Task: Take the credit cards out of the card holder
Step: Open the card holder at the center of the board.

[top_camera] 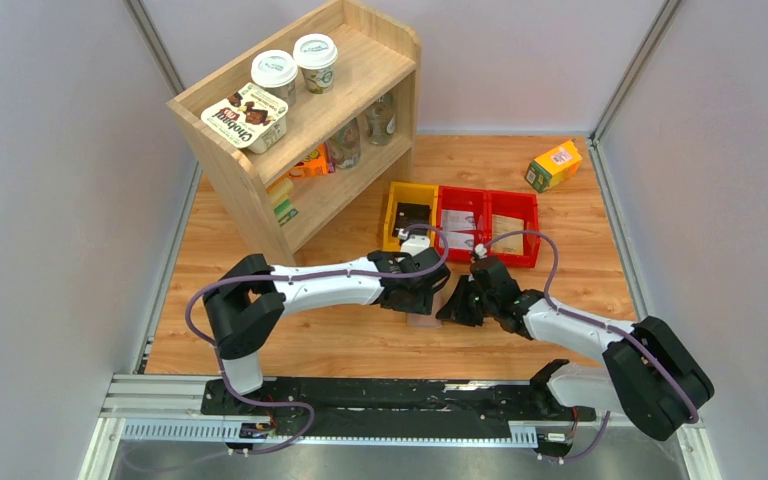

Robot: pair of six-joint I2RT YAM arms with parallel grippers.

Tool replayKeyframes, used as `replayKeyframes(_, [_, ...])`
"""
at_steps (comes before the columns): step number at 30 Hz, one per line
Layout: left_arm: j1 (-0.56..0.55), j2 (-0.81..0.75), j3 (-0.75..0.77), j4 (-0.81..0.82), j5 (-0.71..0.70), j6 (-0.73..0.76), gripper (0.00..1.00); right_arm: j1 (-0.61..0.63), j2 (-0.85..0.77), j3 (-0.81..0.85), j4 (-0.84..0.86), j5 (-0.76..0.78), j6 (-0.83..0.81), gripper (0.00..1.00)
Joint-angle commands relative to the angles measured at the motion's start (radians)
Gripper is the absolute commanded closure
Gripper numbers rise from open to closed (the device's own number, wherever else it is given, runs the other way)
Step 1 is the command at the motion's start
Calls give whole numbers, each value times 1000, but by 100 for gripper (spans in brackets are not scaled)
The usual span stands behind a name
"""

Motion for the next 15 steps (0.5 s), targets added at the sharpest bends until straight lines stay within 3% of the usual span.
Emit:
replayKeyframes(1, [-15, 32, 81, -51, -43, 23, 34, 10, 19, -41, 35, 21, 42, 100])
replayKeyframes(9, [-25, 121, 189, -123, -91, 62, 48, 11, 25, -51, 38, 36, 49, 100])
replayKeyframes(15, [-31, 193, 234, -146, -106, 80, 50, 11, 48, -51, 44, 31, 53, 100])
